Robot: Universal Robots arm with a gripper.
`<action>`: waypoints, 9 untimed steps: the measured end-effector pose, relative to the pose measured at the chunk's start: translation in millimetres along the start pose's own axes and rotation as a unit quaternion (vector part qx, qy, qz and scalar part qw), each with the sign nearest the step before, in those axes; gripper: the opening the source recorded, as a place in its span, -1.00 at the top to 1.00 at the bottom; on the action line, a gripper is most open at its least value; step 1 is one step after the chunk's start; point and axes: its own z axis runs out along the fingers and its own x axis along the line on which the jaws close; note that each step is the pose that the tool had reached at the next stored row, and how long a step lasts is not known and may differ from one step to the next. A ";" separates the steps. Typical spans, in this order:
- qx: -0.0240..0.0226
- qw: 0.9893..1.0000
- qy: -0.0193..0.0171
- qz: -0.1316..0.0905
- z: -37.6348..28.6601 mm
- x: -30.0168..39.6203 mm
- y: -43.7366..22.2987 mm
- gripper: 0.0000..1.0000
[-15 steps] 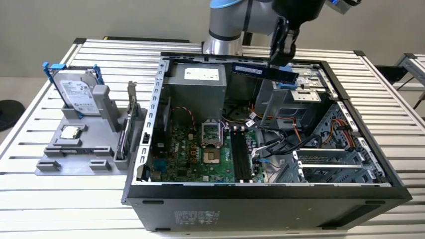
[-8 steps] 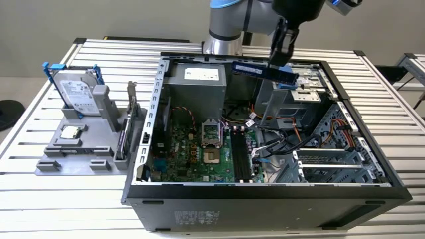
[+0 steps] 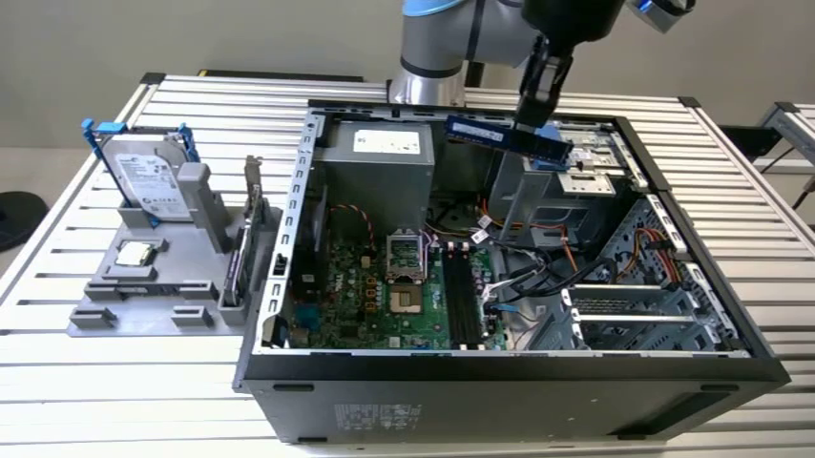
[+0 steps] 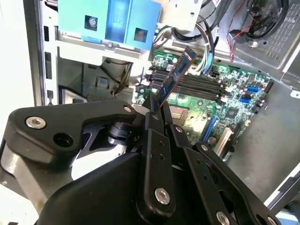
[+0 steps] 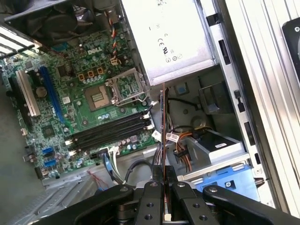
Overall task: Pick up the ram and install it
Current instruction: 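Insert the ram into the slot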
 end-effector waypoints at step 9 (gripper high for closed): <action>0.000 1.000 -0.001 0.023 0.3 -0.1 -0.2 1.00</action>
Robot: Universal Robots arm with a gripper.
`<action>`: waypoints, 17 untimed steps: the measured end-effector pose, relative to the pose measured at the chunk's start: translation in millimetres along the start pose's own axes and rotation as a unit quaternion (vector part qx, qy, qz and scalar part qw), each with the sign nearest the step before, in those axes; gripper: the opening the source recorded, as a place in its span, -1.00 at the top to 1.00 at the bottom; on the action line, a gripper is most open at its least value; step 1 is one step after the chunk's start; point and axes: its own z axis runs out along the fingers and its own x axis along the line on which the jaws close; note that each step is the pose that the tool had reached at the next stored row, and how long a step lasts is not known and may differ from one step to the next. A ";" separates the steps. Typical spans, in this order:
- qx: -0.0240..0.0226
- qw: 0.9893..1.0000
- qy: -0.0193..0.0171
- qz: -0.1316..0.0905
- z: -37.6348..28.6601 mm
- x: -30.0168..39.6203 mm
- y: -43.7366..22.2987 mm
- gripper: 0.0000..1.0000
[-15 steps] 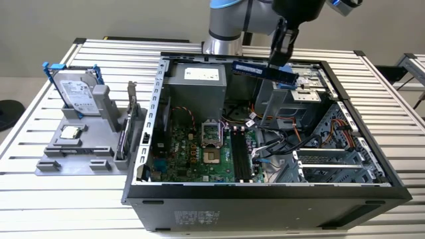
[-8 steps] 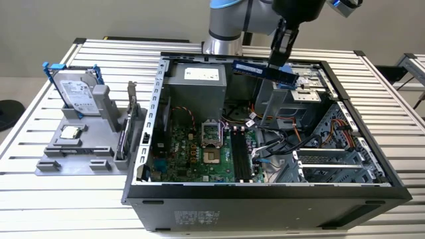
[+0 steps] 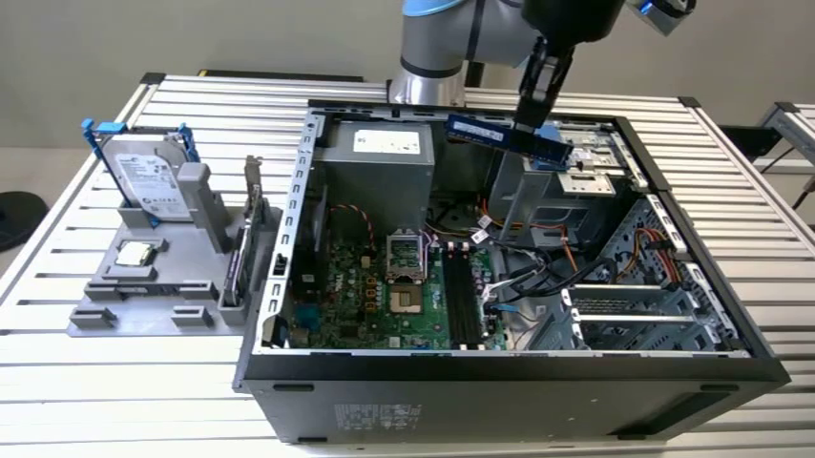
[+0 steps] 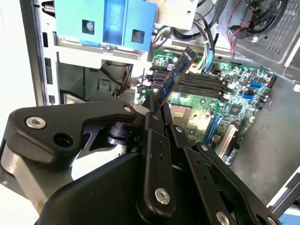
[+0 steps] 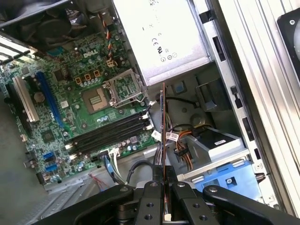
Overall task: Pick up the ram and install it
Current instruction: 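Insert the ram into the slot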
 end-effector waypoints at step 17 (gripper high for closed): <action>0.000 0.999 -0.001 0.033 0.3 0.0 0.0 1.00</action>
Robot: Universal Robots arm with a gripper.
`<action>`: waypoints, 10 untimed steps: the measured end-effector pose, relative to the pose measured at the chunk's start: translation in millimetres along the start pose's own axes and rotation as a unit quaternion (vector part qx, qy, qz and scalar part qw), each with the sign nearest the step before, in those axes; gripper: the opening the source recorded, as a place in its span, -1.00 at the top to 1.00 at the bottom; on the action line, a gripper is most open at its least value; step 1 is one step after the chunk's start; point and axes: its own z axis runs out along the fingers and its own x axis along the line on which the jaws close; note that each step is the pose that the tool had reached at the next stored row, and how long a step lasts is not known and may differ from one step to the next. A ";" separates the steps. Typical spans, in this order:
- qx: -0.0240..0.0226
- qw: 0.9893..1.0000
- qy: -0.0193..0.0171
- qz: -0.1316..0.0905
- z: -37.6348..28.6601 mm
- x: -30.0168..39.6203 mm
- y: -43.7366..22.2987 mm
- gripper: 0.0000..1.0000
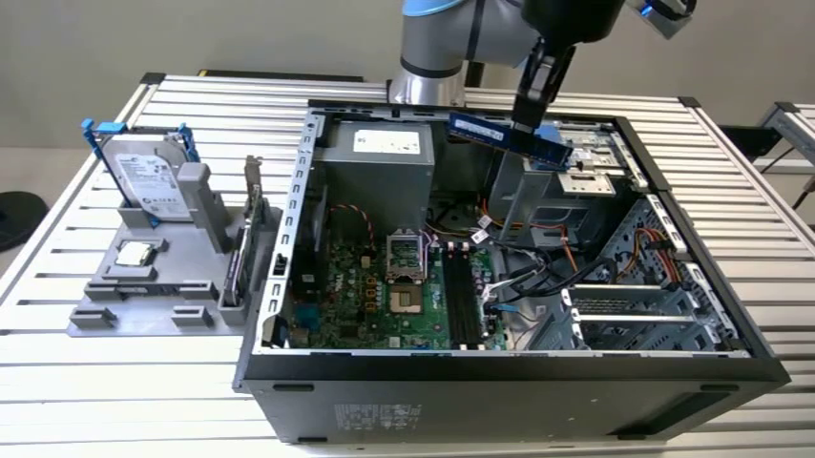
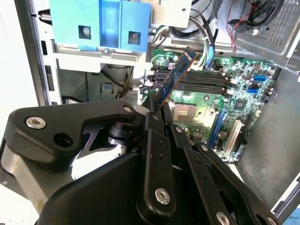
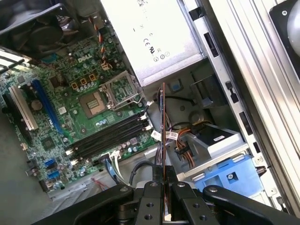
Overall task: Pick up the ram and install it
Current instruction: 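Insert the ram into the slot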
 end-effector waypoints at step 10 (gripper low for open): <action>0.000 1.000 -0.001 0.021 0.2 0.0 0.0 1.00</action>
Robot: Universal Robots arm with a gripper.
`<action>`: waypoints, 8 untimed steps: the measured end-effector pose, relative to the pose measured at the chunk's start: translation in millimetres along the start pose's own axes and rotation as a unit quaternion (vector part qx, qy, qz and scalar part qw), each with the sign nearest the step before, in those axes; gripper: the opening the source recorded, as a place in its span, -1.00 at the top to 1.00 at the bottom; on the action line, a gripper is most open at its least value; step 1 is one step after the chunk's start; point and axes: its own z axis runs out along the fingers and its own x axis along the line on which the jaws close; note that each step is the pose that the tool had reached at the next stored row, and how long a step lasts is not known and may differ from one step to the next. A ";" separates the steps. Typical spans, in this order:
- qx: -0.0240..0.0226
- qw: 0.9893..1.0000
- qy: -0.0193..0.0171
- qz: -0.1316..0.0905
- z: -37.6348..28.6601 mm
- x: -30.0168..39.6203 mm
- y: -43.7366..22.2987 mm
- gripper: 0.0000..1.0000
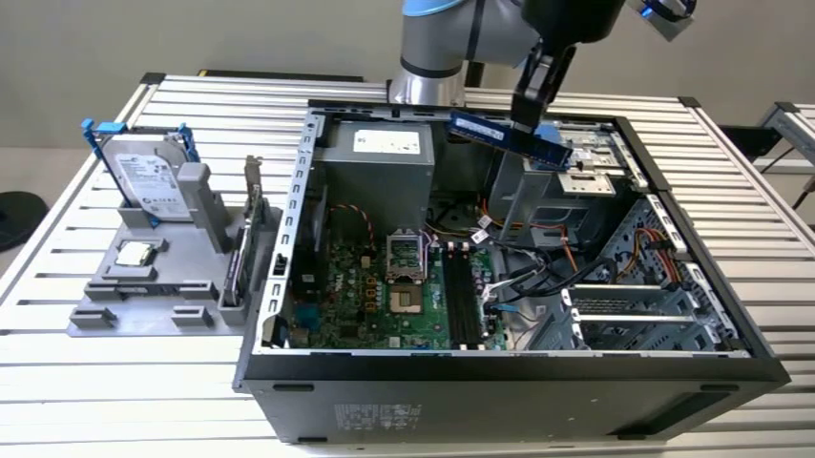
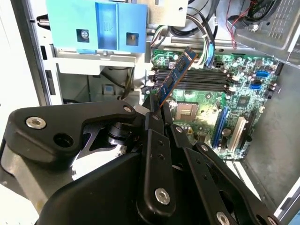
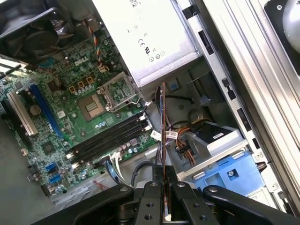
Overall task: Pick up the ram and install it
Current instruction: 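Insert the ram into the slot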
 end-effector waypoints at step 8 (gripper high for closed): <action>0.000 1.000 0.000 0.017 0.1 0.0 -0.1 1.00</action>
